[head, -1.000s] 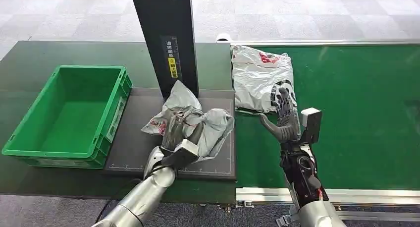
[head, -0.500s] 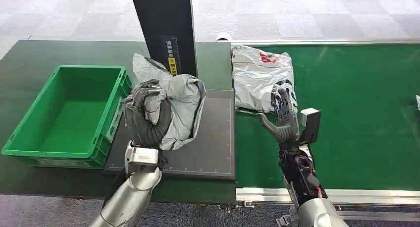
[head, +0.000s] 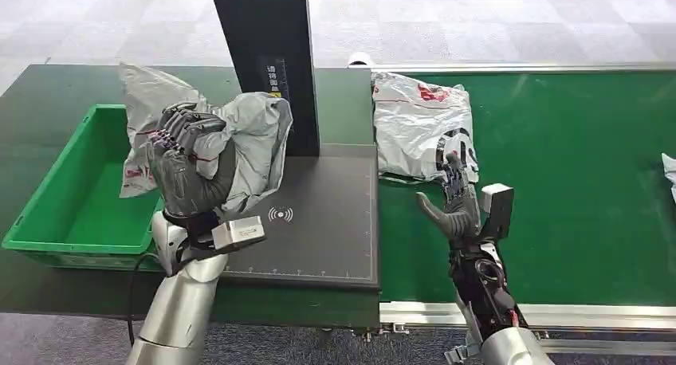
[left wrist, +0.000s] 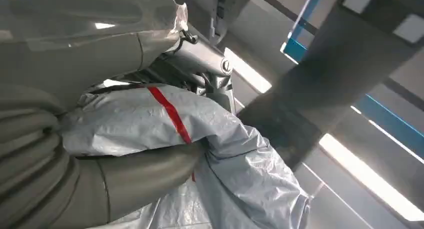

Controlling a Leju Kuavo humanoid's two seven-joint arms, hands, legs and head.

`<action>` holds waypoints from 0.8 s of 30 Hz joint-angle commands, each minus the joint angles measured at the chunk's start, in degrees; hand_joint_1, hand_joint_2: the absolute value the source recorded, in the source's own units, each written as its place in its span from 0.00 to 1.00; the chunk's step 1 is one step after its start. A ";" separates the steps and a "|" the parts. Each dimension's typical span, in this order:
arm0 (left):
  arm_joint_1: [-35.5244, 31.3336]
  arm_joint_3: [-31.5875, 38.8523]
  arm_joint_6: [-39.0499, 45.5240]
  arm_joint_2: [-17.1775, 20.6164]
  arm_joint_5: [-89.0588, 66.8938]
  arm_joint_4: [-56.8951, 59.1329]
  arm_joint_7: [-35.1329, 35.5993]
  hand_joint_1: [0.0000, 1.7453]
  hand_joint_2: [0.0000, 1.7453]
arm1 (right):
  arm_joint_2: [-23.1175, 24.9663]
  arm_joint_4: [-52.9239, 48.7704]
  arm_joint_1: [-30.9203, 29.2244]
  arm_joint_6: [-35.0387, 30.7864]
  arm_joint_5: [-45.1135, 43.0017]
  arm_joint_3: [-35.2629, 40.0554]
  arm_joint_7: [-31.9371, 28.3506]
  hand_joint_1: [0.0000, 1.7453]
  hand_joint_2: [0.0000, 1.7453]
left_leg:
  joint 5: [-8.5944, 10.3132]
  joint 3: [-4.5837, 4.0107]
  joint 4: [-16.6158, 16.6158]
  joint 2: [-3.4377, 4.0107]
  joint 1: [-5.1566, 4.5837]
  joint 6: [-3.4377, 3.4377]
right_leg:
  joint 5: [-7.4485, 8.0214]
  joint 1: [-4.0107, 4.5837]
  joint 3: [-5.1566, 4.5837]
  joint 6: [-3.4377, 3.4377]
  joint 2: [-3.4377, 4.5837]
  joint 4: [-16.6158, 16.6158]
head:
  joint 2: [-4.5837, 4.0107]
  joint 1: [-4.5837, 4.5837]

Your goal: Moved the parcel from conveyor to table for the left to box.

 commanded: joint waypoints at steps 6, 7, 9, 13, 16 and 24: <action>-2.70 4.66 0.22 -1.11 -0.26 3.27 -0.11 1.00 1.00 | -0.73 1.32 -1.13 -0.11 -0.19 1.70 0.21 0.00 1.00 | -0.03 0.05 0.00 -0.06 0.01 0.00 | -0.02 0.02 0.07 -0.04 -0.01 -0.02 | 0.00 0.02; -2.70 4.66 0.22 -1.11 -0.26 3.27 -0.11 1.00 1.00 | -0.73 1.32 -1.13 -0.11 -0.19 1.70 0.21 0.00 1.00 | -0.02 0.03 0.00 -0.05 0.02 0.00 | -0.02 0.02 0.05 -0.03 0.00 -0.02 | 0.00 0.00; -4.72 12.79 0.22 -3.26 -7.92 4.95 -0.11 1.00 1.00 | -0.58 0.41 -0.43 -0.61 -0.50 1.62 0.39 0.00 1.00 | -0.03 0.03 0.01 -0.03 0.02 -0.01 | -0.02 0.03 0.04 -0.04 0.01 0.00 | -0.02 0.00; -9.29 23.17 0.22 -3.71 -11.14 8.19 -0.11 1.00 1.00 | -0.34 -1.80 1.04 -1.27 -0.42 1.71 1.38 0.00 1.00 | -0.02 0.02 0.01 0.00 0.02 -0.01 | -0.01 0.03 0.02 -0.04 0.05 0.00 | 0.00 0.02; -11.21 27.70 0.22 -3.91 -14.31 10.73 -0.11 1.00 1.00 | -0.36 -2.38 1.41 -1.13 -0.35 1.49 1.55 0.00 1.00 | -0.07 0.17 -0.01 0.04 0.04 -0.03 | -0.05 0.05 0.16 -0.09 0.07 -0.02 | -0.02 0.00; -16.04 42.18 0.22 -3.93 -13.81 18.25 -0.11 1.00 1.00 | -0.06 -3.00 1.60 -0.99 0.23 1.46 1.89 0.00 1.00 | -0.02 0.09 -0.02 0.08 0.04 -0.01 | -0.03 0.05 0.07 -0.04 0.08 0.00 | 0.00 0.02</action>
